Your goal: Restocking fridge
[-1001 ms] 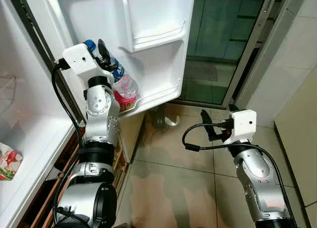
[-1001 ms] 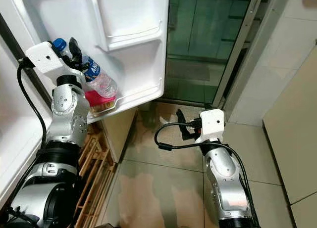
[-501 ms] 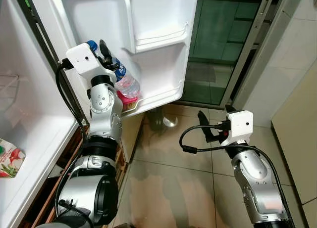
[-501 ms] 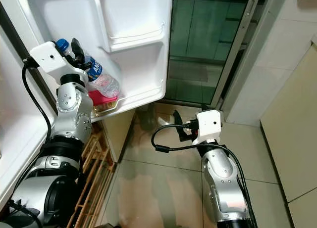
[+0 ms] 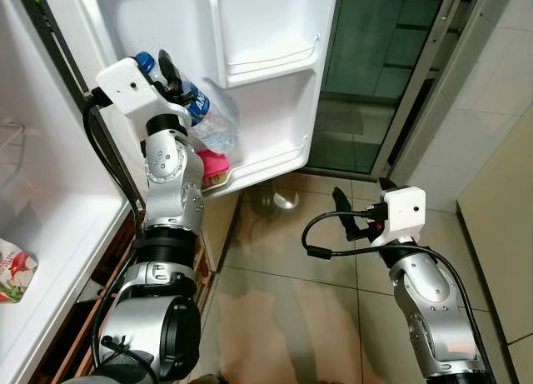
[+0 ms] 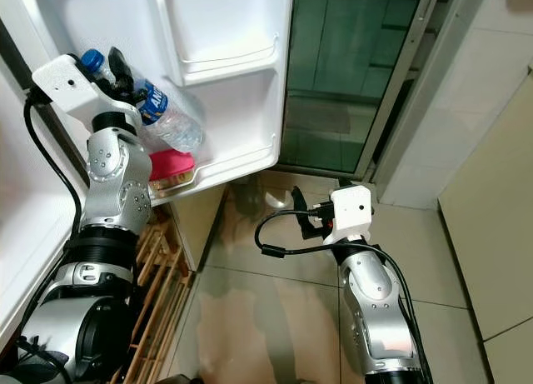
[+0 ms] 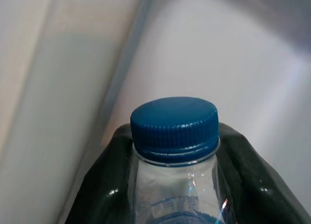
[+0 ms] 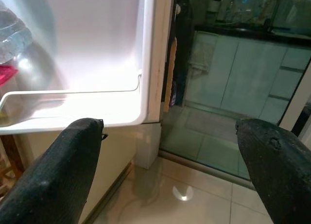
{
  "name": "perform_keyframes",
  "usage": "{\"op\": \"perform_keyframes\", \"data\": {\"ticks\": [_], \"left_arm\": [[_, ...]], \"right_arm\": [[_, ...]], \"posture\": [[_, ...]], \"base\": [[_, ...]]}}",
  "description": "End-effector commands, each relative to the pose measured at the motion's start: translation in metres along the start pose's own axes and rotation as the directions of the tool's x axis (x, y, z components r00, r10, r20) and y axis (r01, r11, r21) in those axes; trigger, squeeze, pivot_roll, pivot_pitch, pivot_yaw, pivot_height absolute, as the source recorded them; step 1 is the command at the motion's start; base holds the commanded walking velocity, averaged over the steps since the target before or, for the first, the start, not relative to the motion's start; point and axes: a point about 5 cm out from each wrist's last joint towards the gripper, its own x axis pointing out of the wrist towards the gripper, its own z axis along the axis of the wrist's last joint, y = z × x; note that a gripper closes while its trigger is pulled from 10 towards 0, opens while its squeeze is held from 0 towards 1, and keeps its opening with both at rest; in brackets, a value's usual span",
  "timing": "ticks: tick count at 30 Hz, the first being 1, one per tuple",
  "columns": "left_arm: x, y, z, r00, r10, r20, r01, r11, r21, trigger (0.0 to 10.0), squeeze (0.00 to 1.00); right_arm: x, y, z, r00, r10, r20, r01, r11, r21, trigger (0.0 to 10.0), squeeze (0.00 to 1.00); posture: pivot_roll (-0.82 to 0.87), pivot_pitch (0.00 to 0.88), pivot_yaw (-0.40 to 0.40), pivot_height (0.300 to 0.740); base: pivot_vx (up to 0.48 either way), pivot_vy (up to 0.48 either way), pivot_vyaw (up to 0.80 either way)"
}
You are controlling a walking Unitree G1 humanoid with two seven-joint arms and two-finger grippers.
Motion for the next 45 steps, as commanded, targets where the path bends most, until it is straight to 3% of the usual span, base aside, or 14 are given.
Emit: {"op": "perform_keyframes", "data": {"ticks": [1,8,16,27,37,43,45], "left_arm": [[0.003,-0.002,0.003,1.0,-0.001,0.004,0.001,1.0,-0.013,10.0,0.0],[-0.007,0.001,-0.03,0.99,0.032,-0.137,-0.035,0.999,-0.019,10.0,0.0],[-0.007,-0.001,-0.043,0.948,0.105,-0.302,-0.175,0.96,-0.217,10.0,0.0],[0.0,-0.015,-0.021,0.987,0.009,-0.159,-0.033,0.988,-0.154,10.0,0.0],[0.006,-0.024,-0.004,0.997,-0.024,-0.079,0.009,0.983,-0.184,10.0,0.0],[0.004,-0.031,0.004,0.995,-0.098,0.011,0.099,0.991,-0.092,10.0,0.0],[0.004,-0.038,0.011,0.985,-0.153,0.081,0.156,0.987,-0.035,10.0,0.0]], "right_arm": [[0.0,0.002,0.003,1.0,0.006,0.011,-0.005,1.0,-0.005,10.0,0.0],[0.002,0.006,0.004,1.0,0.016,0.015,-0.016,1.0,-0.001,10.0,0.0],[-0.003,0.006,0.004,1.0,0.008,0.012,-0.007,1.0,-0.001,10.0,0.0],[-0.003,0.008,0.003,1.0,0.008,0.007,-0.008,1.0,0.004,10.0,0.0],[-0.004,0.009,0.003,1.0,0.008,0.008,-0.008,1.0,0.007,10.0,0.0],[-0.004,0.011,0.003,1.0,0.014,0.009,-0.014,1.0,0.013,10.0,0.0],[-0.003,0.012,0.005,1.0,0.015,0.014,-0.016,1.0,0.015,10.0,0.0]], "posture": [[-0.11,0.0,0.029,0.74],[-0.12,0.0,0.029,0.74],[-0.13,0.0,0.041,0.74],[-0.13,0.0,0.042,0.74],[-0.13,0.0,0.042,0.74],[-0.13,0.0,0.042,0.74],[-0.13,0.0,0.041,0.74]], "base": [[0.0,0.0,0.0],[0.0,0.0,0.0],[0.0,0.0,0.0],[0.0,0.0,0.0],[0.0,0.0,0.0],[0.0,0.0,0.0],[0.0,0.0,0.0]]}}
